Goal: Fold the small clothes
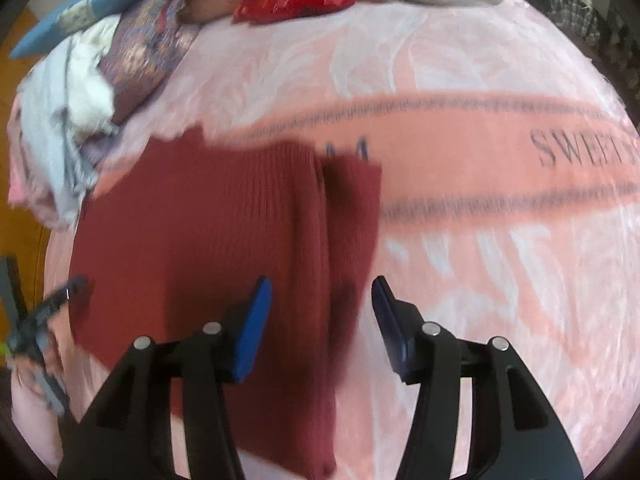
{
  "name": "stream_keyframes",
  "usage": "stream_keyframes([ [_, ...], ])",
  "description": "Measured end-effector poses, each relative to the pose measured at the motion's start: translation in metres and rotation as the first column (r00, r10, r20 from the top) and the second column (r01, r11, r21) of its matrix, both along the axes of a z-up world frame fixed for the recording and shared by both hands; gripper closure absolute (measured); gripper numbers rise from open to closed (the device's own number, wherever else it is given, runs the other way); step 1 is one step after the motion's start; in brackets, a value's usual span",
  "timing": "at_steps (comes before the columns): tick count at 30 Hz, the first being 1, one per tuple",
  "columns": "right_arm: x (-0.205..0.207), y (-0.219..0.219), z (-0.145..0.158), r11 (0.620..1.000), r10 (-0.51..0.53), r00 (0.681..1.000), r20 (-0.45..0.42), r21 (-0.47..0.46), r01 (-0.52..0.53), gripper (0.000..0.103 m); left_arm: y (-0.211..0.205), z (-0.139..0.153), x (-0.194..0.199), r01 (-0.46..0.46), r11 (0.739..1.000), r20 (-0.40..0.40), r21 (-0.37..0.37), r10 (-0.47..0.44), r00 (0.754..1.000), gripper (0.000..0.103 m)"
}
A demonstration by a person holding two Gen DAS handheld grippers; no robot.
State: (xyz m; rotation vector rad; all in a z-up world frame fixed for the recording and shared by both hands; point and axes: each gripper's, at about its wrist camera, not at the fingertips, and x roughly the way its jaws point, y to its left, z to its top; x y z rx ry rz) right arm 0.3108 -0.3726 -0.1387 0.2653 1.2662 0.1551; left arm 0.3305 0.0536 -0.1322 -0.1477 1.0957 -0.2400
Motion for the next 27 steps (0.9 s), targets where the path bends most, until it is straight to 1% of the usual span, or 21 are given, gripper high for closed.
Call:
stream_keyframes([
  [2,-0.013,0.001,-0.006,1.000,0.014,1.000,-0.024,0.006,-0.014,0.048,-0.004,0.001,-0.003,0.003,1.000,-0.003,-0.005,-0.003,1.000,0.048],
  [4,-0.023,0.003,-0.015,1.000,0.028,0.999,-0.044,0.011,-0.028,0.048,-0.008,-0.002,-0.004,0.005,1.000,-0.014,0.011,-0.005,1.000,0.048],
  [7,-0.032,0.004,-0.028,0.998,0.029,0.996,-0.080,0.059,-0.024,0.048,-0.010,-0.008,-0.006,0.007,0.999,-0.032,0.035,-0.006,0.999,0.048],
  [9,-0.032,0.003,-0.035,0.996,0.023,0.995,-0.094,0.084,-0.015,0.053,-0.009,-0.014,-0.007,0.006,0.999,-0.054,0.044,-0.003,0.999,0.048],
  [11,-0.031,0.001,-0.043,0.988,0.021,0.994,-0.111,0.155,-0.003,0.069,-0.005,-0.019,-0.009,0.010,0.998,-0.067,0.056,-0.007,0.998,0.048],
  [12,-0.030,0.000,-0.047,0.981,0.014,0.992,-0.122,0.194,0.010,0.073,-0.004,-0.020,-0.010,0.017,0.998,-0.067,0.061,-0.013,0.998,0.049],
  [13,-0.030,0.000,-0.050,0.978,0.010,0.992,-0.128,0.210,0.017,0.081,-0.003,-0.021,-0.010,0.027,0.998,-0.067,0.063,-0.023,0.997,0.049],
  [14,-0.029,0.000,-0.052,0.977,0.008,0.991,-0.132,0.211,0.020,0.085,-0.003,-0.022,-0.011,0.033,0.997,-0.069,0.065,-0.029,0.997,0.049],
  [16,-0.029,0.003,-0.052,0.979,0.002,0.991,-0.134,0.201,0.025,0.089,-0.003,-0.027,-0.010,0.046,0.996,-0.076,0.071,-0.040,0.996,0.049],
  [17,-0.030,0.005,-0.050,0.983,0.002,0.992,-0.129,0.181,0.021,0.090,-0.003,-0.031,-0.009,0.047,0.996,-0.078,0.075,-0.041,0.996,0.049],
  [19,-0.028,0.013,-0.051,0.991,0.004,0.992,-0.127,0.130,0.013,0.092,-0.001,-0.036,-0.008,0.038,0.997,-0.076,0.063,-0.033,0.997,0.051],
  [21,-0.025,0.024,-0.053,0.998,0.016,0.992,-0.124,0.060,-0.009,0.092,-0.003,-0.038,-0.007,0.030,0.997,-0.070,0.067,-0.025,0.997,0.051],
  [24,-0.023,0.027,-0.050,0.999,-0.006,0.989,-0.148,0.038,0.012,0.092,-0.008,-0.039,-0.008,0.027,0.994,-0.060,0.103,-0.021,0.998,0.050],
  [27,-0.022,0.028,-0.043,0.998,-0.051,0.986,-0.162,0.039,0.058,0.093,-0.008,-0.038,-0.007,0.019,0.995,-0.063,0.096,-0.013,0.998,0.050],
])
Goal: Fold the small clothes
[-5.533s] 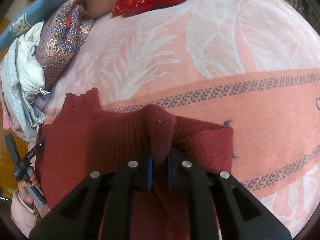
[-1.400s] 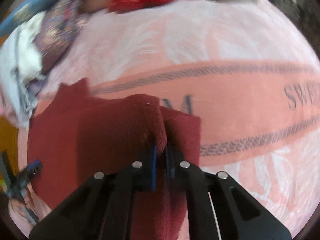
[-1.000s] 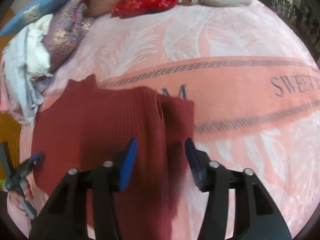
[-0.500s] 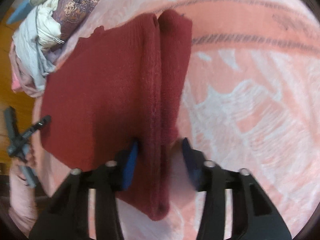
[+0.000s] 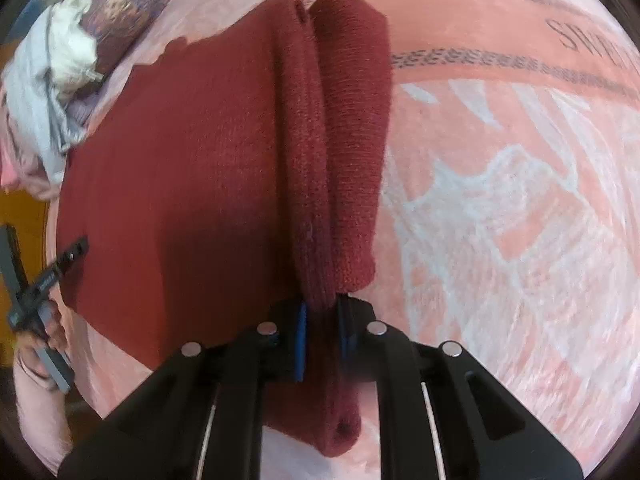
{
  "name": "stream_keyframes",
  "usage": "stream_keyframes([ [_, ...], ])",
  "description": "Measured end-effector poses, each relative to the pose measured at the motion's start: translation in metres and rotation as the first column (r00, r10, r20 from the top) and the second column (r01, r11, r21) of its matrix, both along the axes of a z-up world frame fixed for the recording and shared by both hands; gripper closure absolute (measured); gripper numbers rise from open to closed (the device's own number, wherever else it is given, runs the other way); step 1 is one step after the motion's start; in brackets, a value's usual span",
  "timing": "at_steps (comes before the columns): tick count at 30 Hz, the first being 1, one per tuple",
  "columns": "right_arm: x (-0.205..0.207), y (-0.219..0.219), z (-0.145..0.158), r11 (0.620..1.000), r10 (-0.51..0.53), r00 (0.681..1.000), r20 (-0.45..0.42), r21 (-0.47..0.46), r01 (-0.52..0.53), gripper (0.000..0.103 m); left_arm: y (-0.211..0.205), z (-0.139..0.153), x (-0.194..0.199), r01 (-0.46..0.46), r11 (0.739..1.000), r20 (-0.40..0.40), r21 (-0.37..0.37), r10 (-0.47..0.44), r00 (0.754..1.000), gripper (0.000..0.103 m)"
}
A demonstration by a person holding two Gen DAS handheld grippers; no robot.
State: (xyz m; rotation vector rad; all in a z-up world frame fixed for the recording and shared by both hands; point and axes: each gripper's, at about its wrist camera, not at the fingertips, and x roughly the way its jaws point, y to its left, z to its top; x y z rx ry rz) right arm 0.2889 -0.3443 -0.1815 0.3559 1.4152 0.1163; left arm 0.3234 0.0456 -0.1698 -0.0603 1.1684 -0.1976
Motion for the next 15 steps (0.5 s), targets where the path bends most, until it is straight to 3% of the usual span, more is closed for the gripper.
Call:
stream_keyframes([
  [7,-0.001,0.031,0.062,0.999,0.007,0.996,0.094,-0.037,-0.003,0.094,0.021,0.025,-0.016,0.012,0.997,-0.011,-0.078,-0.013,1.000,0.050],
  [15,0.014,0.128,0.094,0.984,0.168,0.976,0.138,-0.077,-0.159,0.094,0.058,0.042,-0.029,-0.005,0.990,0.006,-0.141,0.006,1.000,0.050],
])
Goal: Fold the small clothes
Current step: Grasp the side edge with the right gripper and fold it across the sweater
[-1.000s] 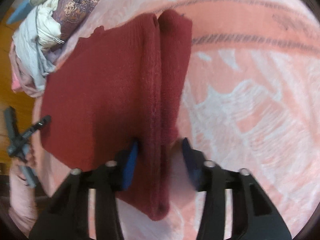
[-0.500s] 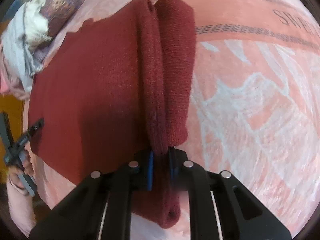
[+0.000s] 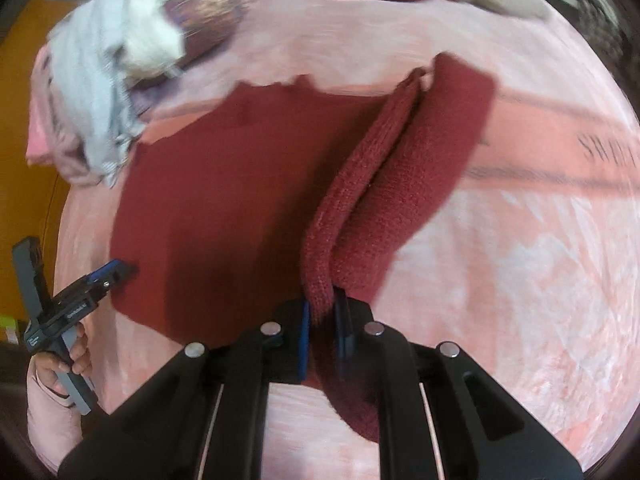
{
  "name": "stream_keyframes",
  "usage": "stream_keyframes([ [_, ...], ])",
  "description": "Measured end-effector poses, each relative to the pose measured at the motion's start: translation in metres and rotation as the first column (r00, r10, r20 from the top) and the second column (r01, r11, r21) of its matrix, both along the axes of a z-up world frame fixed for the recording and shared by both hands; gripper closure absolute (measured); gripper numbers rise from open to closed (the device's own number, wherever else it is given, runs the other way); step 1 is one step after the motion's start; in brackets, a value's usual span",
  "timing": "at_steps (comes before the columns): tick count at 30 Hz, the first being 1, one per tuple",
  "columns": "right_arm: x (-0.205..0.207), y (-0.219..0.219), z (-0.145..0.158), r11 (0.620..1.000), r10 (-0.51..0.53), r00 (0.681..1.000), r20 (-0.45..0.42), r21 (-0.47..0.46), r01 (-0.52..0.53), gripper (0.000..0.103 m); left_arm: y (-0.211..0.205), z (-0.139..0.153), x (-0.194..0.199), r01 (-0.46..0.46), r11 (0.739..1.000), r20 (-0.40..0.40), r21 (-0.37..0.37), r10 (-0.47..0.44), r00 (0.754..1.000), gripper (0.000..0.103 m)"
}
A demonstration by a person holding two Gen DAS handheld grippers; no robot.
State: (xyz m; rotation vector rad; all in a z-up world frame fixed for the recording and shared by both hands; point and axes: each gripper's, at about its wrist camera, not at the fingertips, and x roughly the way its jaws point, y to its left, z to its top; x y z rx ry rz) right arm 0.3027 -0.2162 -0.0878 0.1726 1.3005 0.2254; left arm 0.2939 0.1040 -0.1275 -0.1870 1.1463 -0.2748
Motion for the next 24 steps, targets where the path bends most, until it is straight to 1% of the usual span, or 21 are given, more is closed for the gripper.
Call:
stream_keyframes([
  [2,0.002,0.025,-0.002,0.999,0.035,0.999,-0.003,-0.006,-0.035,0.094,0.005,0.001,-0.001,-0.002,1.000,-0.002,-0.011,0.002,1.000,0.050],
  [5,0.003,0.057,-0.012,0.995,0.086,0.996,-0.012,-0.038,-0.087,0.094,0.009,0.002,-0.003,0.002,1.000,-0.004,-0.026,-0.002,1.000,0.050],
  [9,0.005,0.077,-0.038,0.991,0.114,0.992,-0.056,-0.059,-0.117,0.093,0.009,0.000,-0.004,0.005,1.000,-0.005,-0.029,-0.005,1.000,0.050],
  [10,0.005,0.079,-0.048,0.991,0.116,0.990,-0.076,-0.060,-0.121,0.088,0.010,-0.002,-0.004,0.002,1.000,-0.011,-0.029,-0.002,1.000,0.050],
  [11,0.006,0.080,-0.056,0.991,0.121,0.988,-0.094,-0.044,-0.125,0.081,0.010,-0.004,-0.004,-0.002,0.999,-0.018,-0.034,0.002,1.000,0.050],
  [12,0.006,0.081,-0.060,0.992,0.119,0.988,-0.099,-0.032,-0.122,0.080,0.010,-0.005,-0.004,-0.004,0.999,-0.021,-0.038,0.003,1.000,0.050],
  [13,0.005,0.080,-0.062,0.993,0.120,0.988,-0.096,0.005,-0.121,0.076,0.008,-0.006,-0.004,-0.005,0.999,-0.027,-0.045,0.004,1.000,0.050],
  [15,0.001,0.075,-0.061,0.986,0.141,0.984,-0.105,0.098,-0.131,0.066,0.005,-0.006,-0.003,-0.003,0.999,-0.030,-0.051,0.001,1.000,0.049],
  [16,-0.001,0.072,-0.059,0.983,0.146,0.984,-0.102,0.130,-0.133,0.059,0.002,-0.006,-0.004,0.001,0.999,-0.031,-0.055,-0.003,1.000,0.049],
  [17,-0.005,0.069,-0.053,0.978,0.152,0.985,-0.087,0.156,-0.137,0.057,-0.001,-0.006,-0.003,0.005,0.998,-0.033,-0.060,-0.007,0.999,0.049],
  [19,-0.011,0.061,-0.040,0.973,0.168,0.984,-0.054,0.170,-0.156,0.057,-0.010,-0.005,-0.002,0.012,0.996,-0.037,-0.086,-0.015,0.999,0.047],
  [22,-0.022,0.040,-0.021,0.969,0.152,0.988,-0.015,0.202,-0.145,0.057,-0.030,-0.002,-0.001,0.031,0.990,-0.042,-0.137,-0.037,0.998,0.043],
  [23,-0.024,0.033,-0.017,0.971,0.143,0.990,-0.005,0.196,-0.140,0.057,-0.038,-0.002,0.000,0.038,0.988,-0.045,-0.151,-0.045,0.998,0.042],
  [24,-0.026,0.024,-0.012,0.976,0.132,0.991,0.009,0.172,-0.131,0.057,-0.047,-0.001,0.000,0.046,0.985,-0.048,-0.164,-0.054,0.997,0.041],
])
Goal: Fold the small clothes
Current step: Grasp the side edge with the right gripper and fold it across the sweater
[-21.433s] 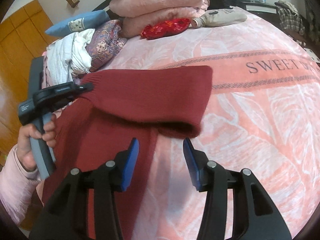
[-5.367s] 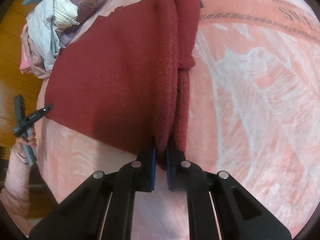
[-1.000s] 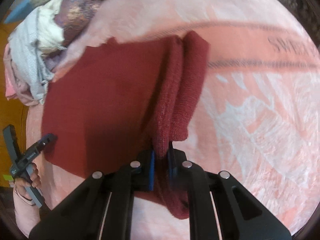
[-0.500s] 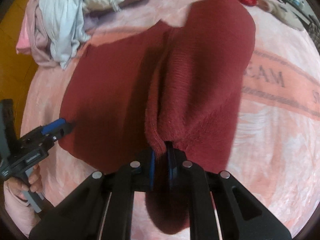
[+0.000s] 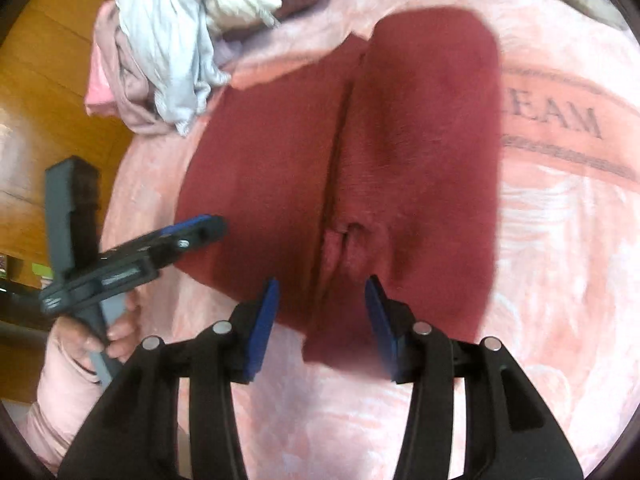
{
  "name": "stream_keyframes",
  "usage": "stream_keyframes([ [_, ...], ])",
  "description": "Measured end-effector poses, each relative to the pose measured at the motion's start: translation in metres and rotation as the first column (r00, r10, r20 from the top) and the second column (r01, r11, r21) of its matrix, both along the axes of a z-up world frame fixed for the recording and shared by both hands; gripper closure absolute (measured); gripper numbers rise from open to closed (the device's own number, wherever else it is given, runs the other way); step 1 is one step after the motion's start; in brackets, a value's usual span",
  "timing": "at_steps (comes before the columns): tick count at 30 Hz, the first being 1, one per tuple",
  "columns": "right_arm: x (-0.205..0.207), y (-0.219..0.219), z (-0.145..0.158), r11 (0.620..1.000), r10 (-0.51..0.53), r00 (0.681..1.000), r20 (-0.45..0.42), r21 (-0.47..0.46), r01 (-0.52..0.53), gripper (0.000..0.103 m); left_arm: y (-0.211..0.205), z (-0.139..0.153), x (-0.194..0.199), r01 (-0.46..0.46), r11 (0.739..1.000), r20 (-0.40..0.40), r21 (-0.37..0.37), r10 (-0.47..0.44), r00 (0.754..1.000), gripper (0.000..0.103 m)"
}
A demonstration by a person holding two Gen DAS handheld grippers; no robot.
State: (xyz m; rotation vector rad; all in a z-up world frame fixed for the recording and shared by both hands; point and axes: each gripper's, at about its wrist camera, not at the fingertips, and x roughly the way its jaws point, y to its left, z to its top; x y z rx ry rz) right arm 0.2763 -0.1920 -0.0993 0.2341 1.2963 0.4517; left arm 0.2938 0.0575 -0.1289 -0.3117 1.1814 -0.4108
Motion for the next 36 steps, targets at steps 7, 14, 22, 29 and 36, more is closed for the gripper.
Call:
stream_keyframes([
  [7,-0.006,-0.043,-0.016,0.990,-0.061,0.998,-0.007,-0.124,0.059,0.058,-0.075,-0.012,0.006,0.058,0.998,-0.038,0.012,-0.057,0.998,0.030],
  [14,-0.016,-0.071,-0.041,0.990,-0.103,0.994,-0.048,-0.104,0.098,0.058,-0.112,-0.030,0.013,0.062,0.998,-0.091,-0.006,-0.062,0.994,0.030],
  [22,-0.033,-0.091,-0.046,0.989,-0.128,0.990,-0.058,-0.080,0.123,0.058,-0.127,-0.042,0.017,0.041,0.997,-0.102,-0.065,-0.048,0.994,0.092],
  [29,-0.038,-0.090,-0.044,0.990,-0.127,0.990,-0.058,-0.065,0.123,0.058,-0.101,-0.002,0.010,0.027,0.991,0.018,-0.131,-0.025,1.000,0.093],
  [36,-0.039,-0.064,-0.046,0.995,-0.091,0.994,-0.066,-0.040,0.089,0.058,-0.053,0.040,0.008,0.035,0.996,0.118,-0.086,-0.024,0.993,0.093],
])
